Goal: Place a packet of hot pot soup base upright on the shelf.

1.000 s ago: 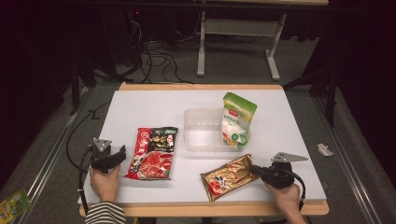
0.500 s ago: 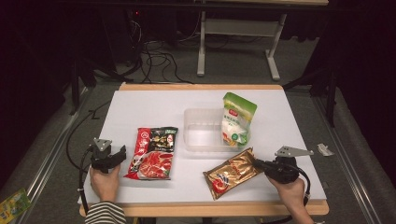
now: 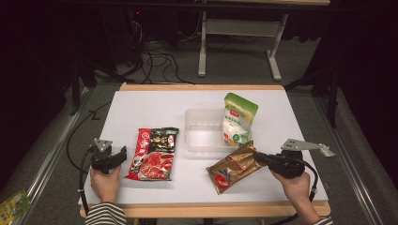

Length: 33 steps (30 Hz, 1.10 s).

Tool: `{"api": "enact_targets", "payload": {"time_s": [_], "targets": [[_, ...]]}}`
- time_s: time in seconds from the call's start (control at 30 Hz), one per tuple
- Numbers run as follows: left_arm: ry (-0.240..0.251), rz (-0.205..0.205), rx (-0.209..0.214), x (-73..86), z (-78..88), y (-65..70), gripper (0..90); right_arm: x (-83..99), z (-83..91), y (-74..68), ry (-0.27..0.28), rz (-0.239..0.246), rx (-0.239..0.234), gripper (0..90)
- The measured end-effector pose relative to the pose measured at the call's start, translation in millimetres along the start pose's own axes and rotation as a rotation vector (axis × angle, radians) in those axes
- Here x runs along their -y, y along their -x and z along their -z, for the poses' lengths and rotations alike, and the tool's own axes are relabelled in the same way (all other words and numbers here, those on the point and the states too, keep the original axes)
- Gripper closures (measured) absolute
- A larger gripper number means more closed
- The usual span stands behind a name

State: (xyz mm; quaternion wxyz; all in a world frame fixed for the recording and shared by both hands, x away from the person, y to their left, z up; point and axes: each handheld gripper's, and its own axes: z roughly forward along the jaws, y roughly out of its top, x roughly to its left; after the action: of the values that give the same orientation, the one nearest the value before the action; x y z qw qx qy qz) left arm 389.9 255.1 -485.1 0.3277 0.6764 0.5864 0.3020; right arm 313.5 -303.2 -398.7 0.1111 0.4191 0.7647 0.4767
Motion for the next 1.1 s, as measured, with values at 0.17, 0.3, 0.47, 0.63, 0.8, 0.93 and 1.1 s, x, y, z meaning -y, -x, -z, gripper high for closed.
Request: {"api": "enact_targets", "payload": {"time_s": [0.17,0.3,0.47,0.63,0.8,0.93,1.1], "targets": [[0.000,0.000,0.001,0.0,0.0,0.0,37.2,-12.0,7.0,-0.7,0.029,0.000,-0.015,90.0],[0.001,0.000,0.001,0.0,0.1,0.0,37.1,-15.9,8.5,-0.5,0.040,-0.006,-0.025,90.0],[0.001,-0.002,0.001,0.1,0.1,0.1,37.1,-22.9,11.9,0.8,0.058,-0.014,-0.049,90.0],[0.001,-0.002,0.001,0.0,0.0,0.1,37.0,-27.6,17.0,-1.3,0.086,-0.013,-0.061,90.0],[0.003,0.000,0.002,0.1,0.2,0.0,37.1,-30.1,20.2,-1.1,0.111,-0.028,-0.087,90.0],[0.003,-0.002,0.001,0.2,0.2,0.2,37.1,-32.3,22.7,-0.9,0.125,-0.034,-0.100,90.0],[0.003,0.001,0.004,0.1,-0.2,0.3,37.0,-35.5,26.1,-0.8,0.133,-0.032,-0.095,90.0]]}}
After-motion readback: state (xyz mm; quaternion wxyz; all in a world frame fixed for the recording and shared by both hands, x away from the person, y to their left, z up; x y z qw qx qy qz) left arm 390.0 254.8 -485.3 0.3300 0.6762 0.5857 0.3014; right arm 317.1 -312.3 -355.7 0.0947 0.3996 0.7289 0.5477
